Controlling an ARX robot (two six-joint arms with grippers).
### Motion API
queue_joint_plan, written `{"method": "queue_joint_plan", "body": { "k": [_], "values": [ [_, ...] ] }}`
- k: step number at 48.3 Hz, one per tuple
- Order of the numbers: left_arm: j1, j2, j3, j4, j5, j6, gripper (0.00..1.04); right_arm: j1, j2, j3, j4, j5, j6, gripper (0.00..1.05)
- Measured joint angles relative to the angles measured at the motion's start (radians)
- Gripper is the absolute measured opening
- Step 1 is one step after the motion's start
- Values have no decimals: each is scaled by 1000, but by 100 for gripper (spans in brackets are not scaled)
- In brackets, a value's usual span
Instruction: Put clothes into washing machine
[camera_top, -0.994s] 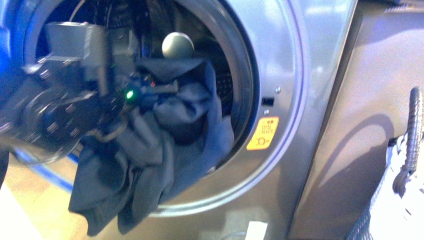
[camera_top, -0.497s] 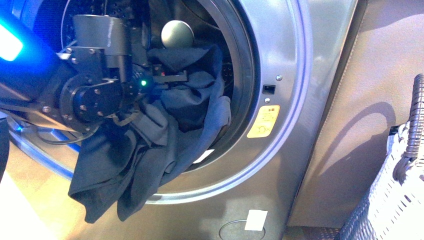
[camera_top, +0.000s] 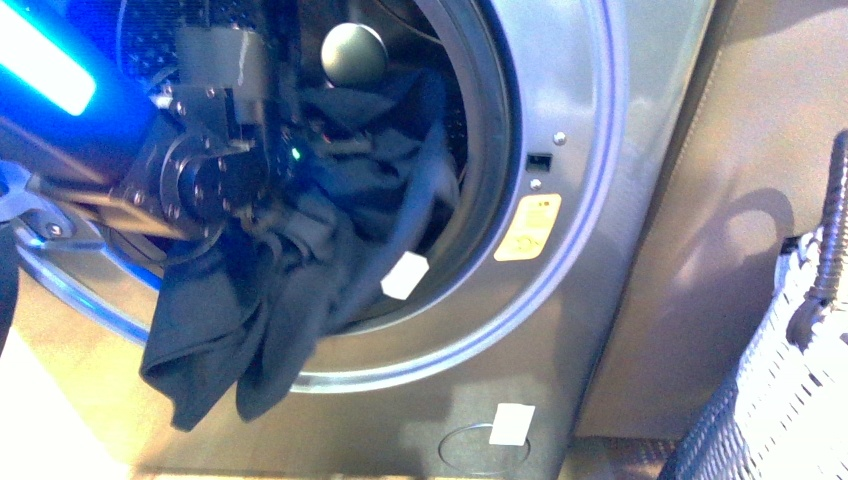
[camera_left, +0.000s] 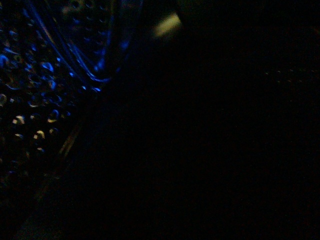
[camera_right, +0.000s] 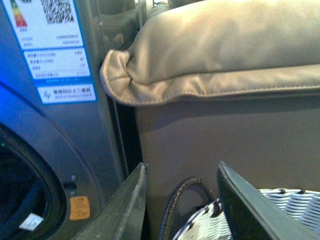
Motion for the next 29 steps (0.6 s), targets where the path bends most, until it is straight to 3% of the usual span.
{"method": "queue_joint_plan", "body": {
  "k": [14, 20, 22, 29],
  "values": [
    [35, 34, 83, -21, -109, 42, 10, -60, -112, -187, 60, -58, -8, 1],
    [43, 42, 121, -22, -109, 55, 10, -91, -165, -249, 74, -93, -10, 2],
    [41, 43, 133, -25, -108, 60, 10, -135, -186, -276, 74, -162, -10, 2],
    [20, 56, 173, -38, -98, 66, 10, -176, -247, -338, 75, -171, -10, 2]
  ]
}}
